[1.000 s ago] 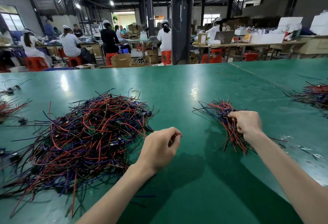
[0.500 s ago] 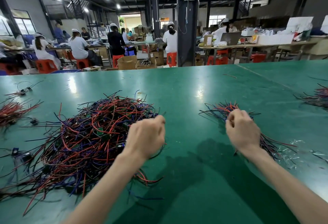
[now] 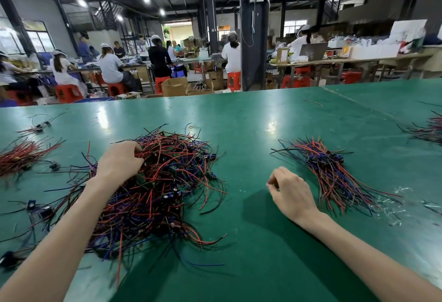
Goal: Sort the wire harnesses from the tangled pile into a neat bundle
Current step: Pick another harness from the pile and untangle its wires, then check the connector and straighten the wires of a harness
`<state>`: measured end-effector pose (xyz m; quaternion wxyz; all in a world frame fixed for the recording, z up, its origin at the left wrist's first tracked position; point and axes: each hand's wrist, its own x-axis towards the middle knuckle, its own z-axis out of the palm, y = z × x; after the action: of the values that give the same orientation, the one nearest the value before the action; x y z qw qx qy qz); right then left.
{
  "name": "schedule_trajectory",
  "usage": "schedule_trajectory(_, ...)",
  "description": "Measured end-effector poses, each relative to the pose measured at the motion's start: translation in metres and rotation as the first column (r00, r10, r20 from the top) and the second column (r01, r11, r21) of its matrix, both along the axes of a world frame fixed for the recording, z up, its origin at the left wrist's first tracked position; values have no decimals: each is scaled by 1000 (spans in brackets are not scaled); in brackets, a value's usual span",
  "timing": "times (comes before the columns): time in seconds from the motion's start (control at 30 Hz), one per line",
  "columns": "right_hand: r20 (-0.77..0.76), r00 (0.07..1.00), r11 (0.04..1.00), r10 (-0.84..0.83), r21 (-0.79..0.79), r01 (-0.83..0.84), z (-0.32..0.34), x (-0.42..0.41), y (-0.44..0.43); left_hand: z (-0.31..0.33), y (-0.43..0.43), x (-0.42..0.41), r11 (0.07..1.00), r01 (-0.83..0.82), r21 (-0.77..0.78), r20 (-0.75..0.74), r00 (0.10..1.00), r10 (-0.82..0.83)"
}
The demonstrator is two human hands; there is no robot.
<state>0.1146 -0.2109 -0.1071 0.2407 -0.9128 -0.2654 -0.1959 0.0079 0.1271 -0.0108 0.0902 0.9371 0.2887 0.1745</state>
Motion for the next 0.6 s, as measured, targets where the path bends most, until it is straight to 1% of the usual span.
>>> schedule_trajectory(0.07, -12, 1000, 1000, -2, 5, 2, -1, 0, 0, -4, -1, -1, 999, 14, -47, 162, 987, -7)
schedule_trajectory(0.13, -26, 1000, 1000, -3, 9, 4, -2, 0, 0, -4, -3, -3, 991, 25, -131, 328, 944, 20)
schedule_trajectory(0.17, -39, 999, 1000, -10, 10, 10, -2, 0, 0, -4, -4, -4, 988, 28, -152, 386, 922, 33)
schedule_trajectory(0.23, -51, 998, 1000, -22, 8, 22, -1, 0, 1, -4, -6, -4, 988, 31, -151, 439, 898, 39)
schedule_trajectory(0.3, -62, 998, 1000, -23, 13, 24, -1, 0, 2, -3, -9, -2, 985, 39, -168, 437, 899, 39)
schedule_trajectory(0.37, -79, 997, 999, -13, 30, 15, -1, -1, 1, -1, -9, 4, 965, 25, -261, 415, 905, 88)
schedule_trajectory(0.4, -81, 997, 999, -4, 35, 7, -1, 0, 0, 1, -7, 8, 934, 21, -356, 427, 893, 143)
schedule_trajectory(0.43, -73, 997, 1000, -1, 30, 4, -1, 0, 0, 3, -5, 11, 866, 46, -497, 445, 871, 209)
schedule_trajectory(0.47, -64, 998, 1000, 7, 22, -6, -1, 0, 0, 6, -4, 14, 761, 100, -641, 462, 842, 278)
schedule_trajectory(0.5, -70, 997, 1000, 15, 16, -14, -1, 0, 0, 8, -2, 17, 643, 144, -752, 457, 818, 350)
schedule_trajectory(0.53, -74, 997, 999, 32, -1, -32, 0, -1, 0, 8, 0, 19, 570, 157, -807, 434, 812, 391)
schedule_trajectory(0.57, -82, 995, 999, 48, -1, -48, 1, -1, 0, 8, 3, 21, 572, 113, -812, 391, 834, 390)
schedule_trajectory(0.6, -78, 995, 998, 67, -1, -68, 1, -1, -1, 6, 7, 23, 602, 65, -796, 341, 870, 357)
